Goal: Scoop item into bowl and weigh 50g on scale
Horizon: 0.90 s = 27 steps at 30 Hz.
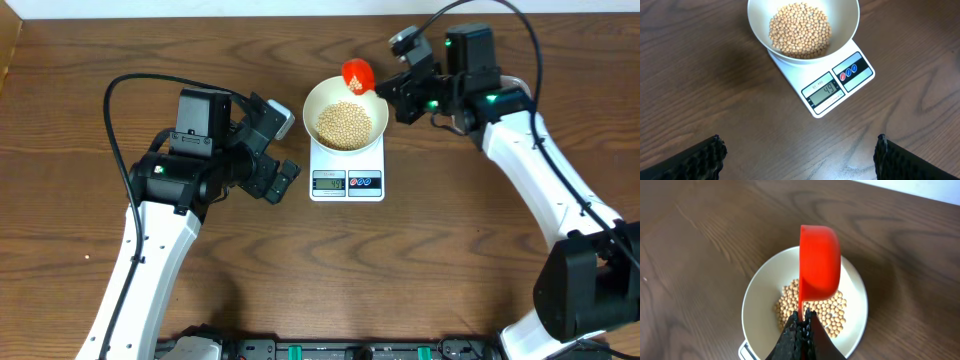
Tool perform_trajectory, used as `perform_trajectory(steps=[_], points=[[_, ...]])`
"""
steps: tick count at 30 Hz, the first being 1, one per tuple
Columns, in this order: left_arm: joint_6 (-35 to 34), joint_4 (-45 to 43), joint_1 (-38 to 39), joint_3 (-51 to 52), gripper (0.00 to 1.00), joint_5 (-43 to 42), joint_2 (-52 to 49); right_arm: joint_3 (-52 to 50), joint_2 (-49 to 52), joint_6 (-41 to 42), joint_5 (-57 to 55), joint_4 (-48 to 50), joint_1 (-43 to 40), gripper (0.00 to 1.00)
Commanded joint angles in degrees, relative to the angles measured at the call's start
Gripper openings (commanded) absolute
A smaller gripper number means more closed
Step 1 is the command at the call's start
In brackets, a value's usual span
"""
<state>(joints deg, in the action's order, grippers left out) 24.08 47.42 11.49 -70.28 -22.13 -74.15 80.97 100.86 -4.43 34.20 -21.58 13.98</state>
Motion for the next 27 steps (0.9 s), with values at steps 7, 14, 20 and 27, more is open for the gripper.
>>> perform_trajectory(steps=[7,14,20,27], points=[[0.8,0.1,0.1,-0.8,0.96,0.3,0.0,1.6,0.4,5.6,9.9,2.1,-4.3,0.01],[0.7,0.1,0.1,-0.8,0.96,0.3,0.0,1.6,0.4,7.1,11.3,3.0,-4.9,0.01],[0.8,0.1,0.1,-0.8,0.96,0.3,0.0,1.6,0.4,7.2,11.3,3.0,-5.0,0.01],[0.8,0.1,0.1,-0.8,0.96,0.3,0.0,1.6,0.4,7.2,11.2,2.9,-5.0,0.01]])
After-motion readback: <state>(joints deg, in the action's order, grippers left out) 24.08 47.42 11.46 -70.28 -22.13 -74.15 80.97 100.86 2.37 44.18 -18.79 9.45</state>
